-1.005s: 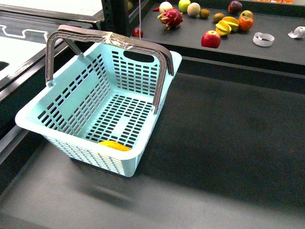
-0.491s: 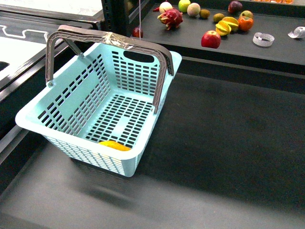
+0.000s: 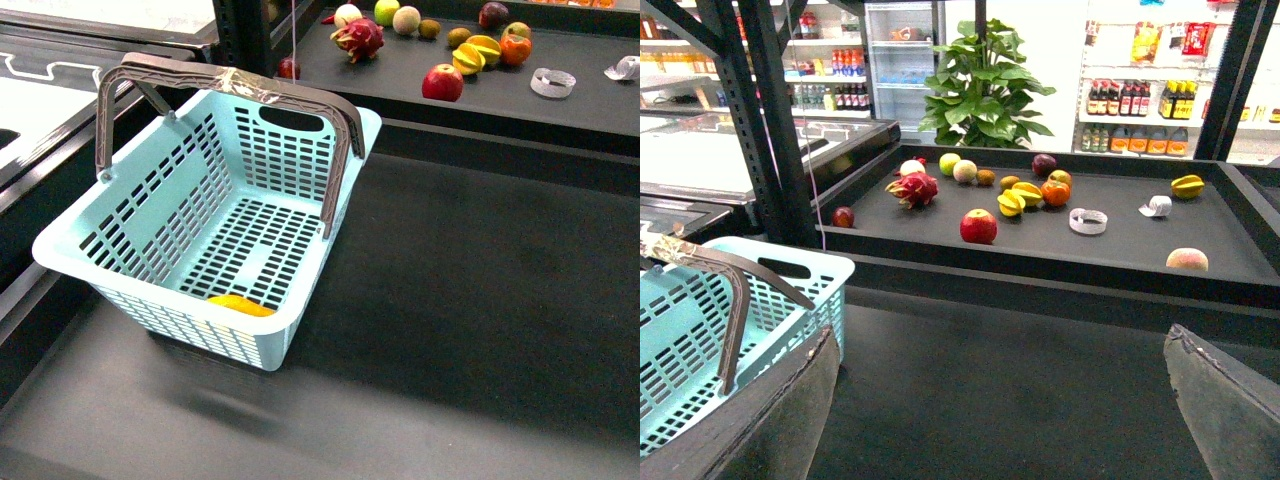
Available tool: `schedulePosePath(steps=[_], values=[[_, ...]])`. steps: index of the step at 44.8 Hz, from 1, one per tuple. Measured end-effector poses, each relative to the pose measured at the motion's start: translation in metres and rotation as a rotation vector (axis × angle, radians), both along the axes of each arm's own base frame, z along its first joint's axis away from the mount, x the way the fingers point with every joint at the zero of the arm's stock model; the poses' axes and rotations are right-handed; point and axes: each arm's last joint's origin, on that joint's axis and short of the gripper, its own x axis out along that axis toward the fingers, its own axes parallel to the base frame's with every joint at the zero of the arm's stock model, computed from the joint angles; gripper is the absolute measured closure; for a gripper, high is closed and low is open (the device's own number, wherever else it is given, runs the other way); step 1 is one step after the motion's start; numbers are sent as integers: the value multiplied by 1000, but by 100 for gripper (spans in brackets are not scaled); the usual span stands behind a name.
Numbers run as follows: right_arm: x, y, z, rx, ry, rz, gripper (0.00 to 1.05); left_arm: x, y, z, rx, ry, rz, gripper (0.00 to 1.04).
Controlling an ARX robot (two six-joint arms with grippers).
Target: Pick mango with right arm and hold basket with left
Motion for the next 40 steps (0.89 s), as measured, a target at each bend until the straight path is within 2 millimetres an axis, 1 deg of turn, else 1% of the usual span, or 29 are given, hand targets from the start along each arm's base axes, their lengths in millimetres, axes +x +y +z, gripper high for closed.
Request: schedulePosePath(steps=[28, 32, 34, 40], values=[[0, 0, 0, 0, 0, 0, 8, -13, 0, 0, 0, -1, 0, 103], [0, 0, 0, 0, 0, 0, 8, -21, 0, -5, 0, 34, 0, 103], [0, 0, 0, 0, 0, 0, 8, -24, 0, -3, 0, 8, 0, 103], [0, 0, 0, 0, 0, 0, 8, -24, 0, -3, 0, 6, 0, 103]])
